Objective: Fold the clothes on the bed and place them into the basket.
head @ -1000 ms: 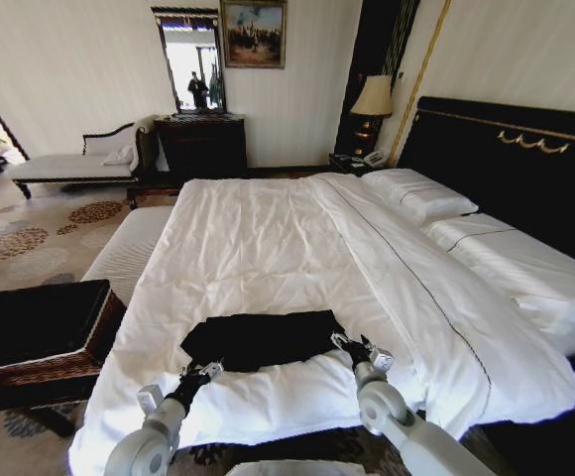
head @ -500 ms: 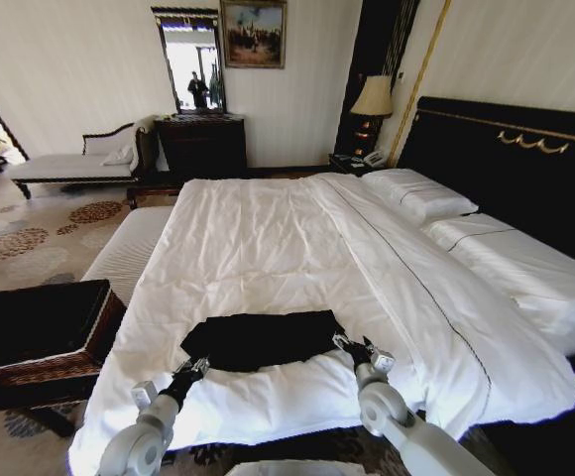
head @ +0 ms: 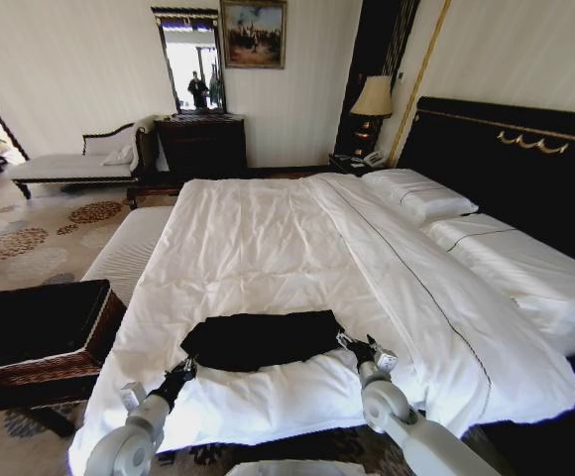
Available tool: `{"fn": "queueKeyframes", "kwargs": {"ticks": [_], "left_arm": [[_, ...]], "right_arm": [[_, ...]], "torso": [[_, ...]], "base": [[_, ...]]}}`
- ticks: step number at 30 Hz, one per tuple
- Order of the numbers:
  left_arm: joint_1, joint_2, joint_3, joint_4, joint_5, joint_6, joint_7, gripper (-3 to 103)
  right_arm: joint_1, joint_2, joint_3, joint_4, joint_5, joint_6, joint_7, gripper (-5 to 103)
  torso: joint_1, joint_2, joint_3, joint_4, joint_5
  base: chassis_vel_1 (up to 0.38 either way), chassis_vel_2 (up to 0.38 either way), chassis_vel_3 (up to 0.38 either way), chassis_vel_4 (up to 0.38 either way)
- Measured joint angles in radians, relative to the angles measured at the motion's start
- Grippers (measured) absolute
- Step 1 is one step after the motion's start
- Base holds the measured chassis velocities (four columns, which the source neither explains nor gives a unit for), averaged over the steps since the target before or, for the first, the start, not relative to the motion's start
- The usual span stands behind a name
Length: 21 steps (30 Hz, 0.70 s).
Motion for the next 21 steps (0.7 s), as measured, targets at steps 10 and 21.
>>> {"fn": "queueKeyframes", "kwargs": {"ticks": [10, 21], "left_arm": [[-0.001, 0.042, -0.07, 0.029, -0.003, -0.023, 0.089, 0], [0.03, 0.074, -0.085, 0.049, 0.037, -0.044, 0.126, 0]], "right_arm": [[0.024, -0.003, -0.006, -0.032, 0.003, 0.009, -0.02, 100], [0.051, -0.001, -0.01, -0.084, 0.003, 0.035, -0.049, 100]], "torso": [[0.0, 0.0, 0.0, -0.0001, -0.0001], [0.0, 0.0, 0.0, 0.0, 0.0001]], "base": [[0.0, 0.0, 0.0, 0.0], [0.0, 0.0, 0.0, 0.0]]}}
